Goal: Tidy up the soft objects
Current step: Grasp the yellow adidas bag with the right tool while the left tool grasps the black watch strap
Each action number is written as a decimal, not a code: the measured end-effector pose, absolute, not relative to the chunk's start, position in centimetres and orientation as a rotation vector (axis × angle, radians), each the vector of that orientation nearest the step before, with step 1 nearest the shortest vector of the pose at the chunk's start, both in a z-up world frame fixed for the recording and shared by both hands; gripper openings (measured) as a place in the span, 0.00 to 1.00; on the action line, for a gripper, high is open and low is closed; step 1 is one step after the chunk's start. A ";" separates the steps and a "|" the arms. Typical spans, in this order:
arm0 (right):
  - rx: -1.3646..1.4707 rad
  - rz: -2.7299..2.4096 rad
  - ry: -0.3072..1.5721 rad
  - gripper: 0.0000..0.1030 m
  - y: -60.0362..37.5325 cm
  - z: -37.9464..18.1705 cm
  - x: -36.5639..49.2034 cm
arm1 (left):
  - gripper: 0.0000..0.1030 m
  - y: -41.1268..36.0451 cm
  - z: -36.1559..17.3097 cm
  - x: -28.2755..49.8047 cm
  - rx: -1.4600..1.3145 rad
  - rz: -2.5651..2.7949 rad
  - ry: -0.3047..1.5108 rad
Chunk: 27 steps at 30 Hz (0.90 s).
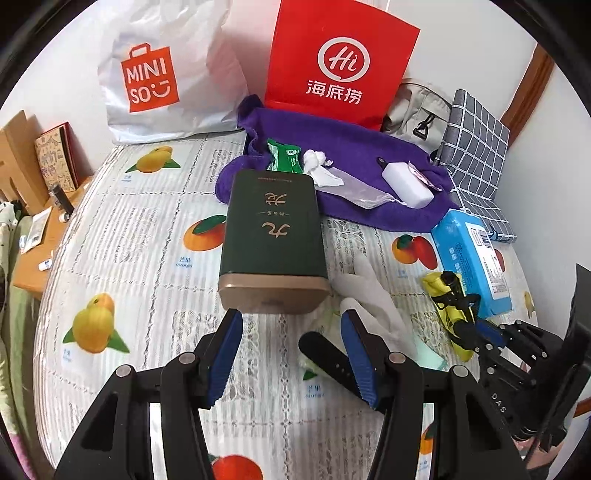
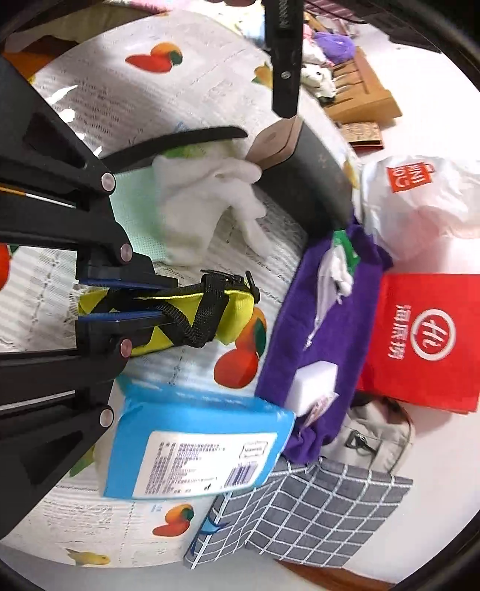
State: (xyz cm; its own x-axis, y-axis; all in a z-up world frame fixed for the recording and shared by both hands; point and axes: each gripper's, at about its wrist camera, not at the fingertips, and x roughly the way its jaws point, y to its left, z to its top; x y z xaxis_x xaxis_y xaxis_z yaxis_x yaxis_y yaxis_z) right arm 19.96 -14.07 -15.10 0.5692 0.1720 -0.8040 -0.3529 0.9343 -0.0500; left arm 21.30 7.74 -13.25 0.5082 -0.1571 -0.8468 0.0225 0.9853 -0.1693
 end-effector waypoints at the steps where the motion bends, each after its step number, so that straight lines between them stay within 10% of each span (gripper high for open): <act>1: -0.208 0.311 0.909 0.10 -14.2 -14.8 19.5 | 0.51 7.7 -13.1 20.9 -0.143 -0.108 1.030; 27: 0.038 0.331 0.764 0.09 -22.3 -9.3 10.3 | 0.51 2.3 -12.2 15.1 -0.073 -0.050 1.062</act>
State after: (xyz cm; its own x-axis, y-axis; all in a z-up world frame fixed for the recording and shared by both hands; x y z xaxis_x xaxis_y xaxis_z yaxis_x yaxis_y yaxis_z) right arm 10.28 -22.31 -9.32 0.6728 0.3075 -0.6729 -0.2803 0.9477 0.1528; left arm 15.08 2.34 -12.20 0.4867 -0.0766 -0.8702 0.0057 0.9964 -0.0845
